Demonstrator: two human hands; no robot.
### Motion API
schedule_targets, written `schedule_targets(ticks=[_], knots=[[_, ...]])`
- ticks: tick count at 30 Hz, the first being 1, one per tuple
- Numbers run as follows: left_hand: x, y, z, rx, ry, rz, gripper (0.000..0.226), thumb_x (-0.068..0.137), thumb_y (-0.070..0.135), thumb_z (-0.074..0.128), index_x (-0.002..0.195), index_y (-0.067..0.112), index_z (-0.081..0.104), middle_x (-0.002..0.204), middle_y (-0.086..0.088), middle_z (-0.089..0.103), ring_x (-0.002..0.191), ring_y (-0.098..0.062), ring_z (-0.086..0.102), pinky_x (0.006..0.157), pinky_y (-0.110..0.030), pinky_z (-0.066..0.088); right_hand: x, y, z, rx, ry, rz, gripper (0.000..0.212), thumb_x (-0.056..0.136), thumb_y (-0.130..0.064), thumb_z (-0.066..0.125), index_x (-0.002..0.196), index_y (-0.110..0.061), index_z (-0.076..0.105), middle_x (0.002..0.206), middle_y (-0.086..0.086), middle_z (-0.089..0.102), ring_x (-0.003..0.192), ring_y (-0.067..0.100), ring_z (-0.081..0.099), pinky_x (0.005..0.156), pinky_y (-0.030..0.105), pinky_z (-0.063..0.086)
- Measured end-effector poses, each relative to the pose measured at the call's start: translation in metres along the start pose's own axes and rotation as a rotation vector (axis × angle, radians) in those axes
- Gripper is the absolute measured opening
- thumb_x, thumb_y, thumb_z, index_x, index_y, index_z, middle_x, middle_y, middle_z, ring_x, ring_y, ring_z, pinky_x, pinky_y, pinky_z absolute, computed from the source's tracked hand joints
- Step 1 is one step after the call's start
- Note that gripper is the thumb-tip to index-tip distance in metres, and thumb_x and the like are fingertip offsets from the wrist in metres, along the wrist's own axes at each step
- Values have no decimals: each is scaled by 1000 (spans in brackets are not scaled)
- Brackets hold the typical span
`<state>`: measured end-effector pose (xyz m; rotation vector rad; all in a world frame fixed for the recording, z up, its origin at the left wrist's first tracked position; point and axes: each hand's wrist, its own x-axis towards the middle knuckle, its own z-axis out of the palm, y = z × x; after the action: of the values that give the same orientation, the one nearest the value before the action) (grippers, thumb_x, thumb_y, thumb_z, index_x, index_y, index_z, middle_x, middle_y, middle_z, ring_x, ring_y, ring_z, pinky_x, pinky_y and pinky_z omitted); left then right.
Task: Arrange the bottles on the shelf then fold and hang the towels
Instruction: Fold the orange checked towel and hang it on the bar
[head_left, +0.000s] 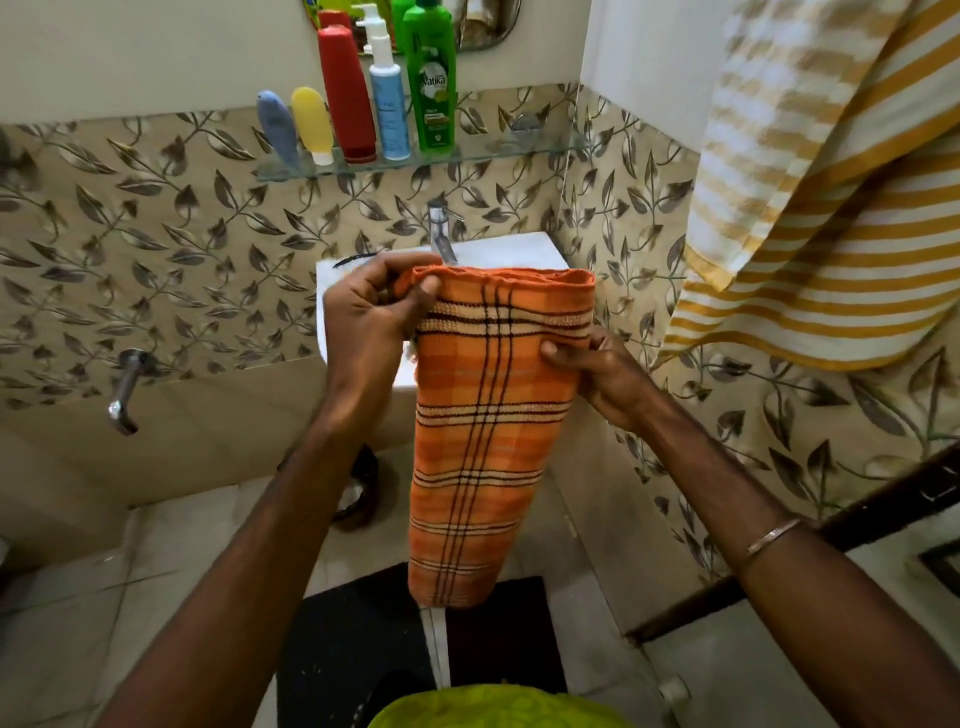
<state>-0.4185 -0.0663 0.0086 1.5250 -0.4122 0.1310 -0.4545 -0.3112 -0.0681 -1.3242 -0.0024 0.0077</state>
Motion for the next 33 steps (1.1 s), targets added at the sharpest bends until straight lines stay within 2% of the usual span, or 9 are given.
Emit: schedule_targets(ticks=[3, 5, 9, 12, 18, 22, 26, 30, 33], knots=[[20, 4, -16, -83, 26, -27, 27, 91, 8, 66, 118, 9, 66, 112, -4, 69, 102, -18, 71, 77, -28, 59, 2, -15, 23, -34, -39, -70, 24, 85, -16, 73, 109, -16, 72, 110, 3, 77, 109, 24, 71, 89, 39, 59], [34, 4, -27, -185, 2, -80, 40, 91, 15, 69, 129, 6, 60, 120, -9, 66, 108, -22, 68, 79, -30, 58, 5, -28, 37, -19, -39, -108, 21, 90, -8, 63, 109, -13, 69, 106, 3, 76, 105, 23, 72, 87, 39, 60], [43, -11, -41, -333, -331, -136, 87, 80, 57, 69, 143, 3, 42, 138, -26, 52, 128, -38, 53, 98, -52, 52, 12, -56, 53, -18, -63, -174, 21, 97, -4, 55, 114, -11, 65, 110, 6, 74, 107, 28, 71, 91, 45, 58], [33, -29, -40, -392, -523, -202, 87, 69, 70, 72, 132, 12, 54, 132, -17, 58, 125, -40, 53, 101, -58, 48, 18, -79, 59, 3, -64, -193, 23, 98, -4, 53, 121, -2, 60, 117, 14, 69, 113, 36, 67, 95, 50, 56], [13, -53, -17, -396, -556, -298, 58, 54, 44, 93, 106, 25, 76, 110, -2, 74, 106, -23, 69, 87, -36, 58, 25, -118, 59, 43, -104, -252, 23, 102, -3, 47, 123, -2, 56, 115, 13, 67, 111, 35, 67, 94, 48, 56], [10, -59, -8, -321, -517, -296, 49, 60, 14, 83, 108, 15, 70, 110, -8, 73, 107, -30, 69, 88, -40, 56, 35, -136, 52, 78, -57, -250, 35, 102, -7, 50, 136, 4, 48, 127, 24, 60, 120, 45, 60, 100, 56, 51], [6, -58, -3, -310, -487, -302, 49, 69, 15, 78, 115, 3, 65, 110, -13, 73, 107, -33, 69, 88, -42, 57, 45, -147, 42, 140, 0, -176, 49, 100, -9, 58, 143, 8, 43, 141, 33, 52, 126, 49, 57, 105, 58, 48], [8, -48, 4, -353, -395, -279, 48, 74, 15, 77, 116, -3, 63, 107, -17, 72, 99, -33, 71, 83, -42, 59, 46, -145, 36, 241, 17, -83, 50, 102, -23, 56, 141, 6, 47, 112, 20, 70, 102, 35, 71, 89, 47, 58], [12, -39, 5, -400, -369, -268, 41, 76, 13, 76, 113, 0, 66, 103, -15, 73, 92, -30, 72, 79, -40, 60, 41, -129, 35, 352, -52, -4, 51, 100, -44, 50, 125, 0, 56, 66, 6, 70, 65, 19, 71, 63, 30, 58]])
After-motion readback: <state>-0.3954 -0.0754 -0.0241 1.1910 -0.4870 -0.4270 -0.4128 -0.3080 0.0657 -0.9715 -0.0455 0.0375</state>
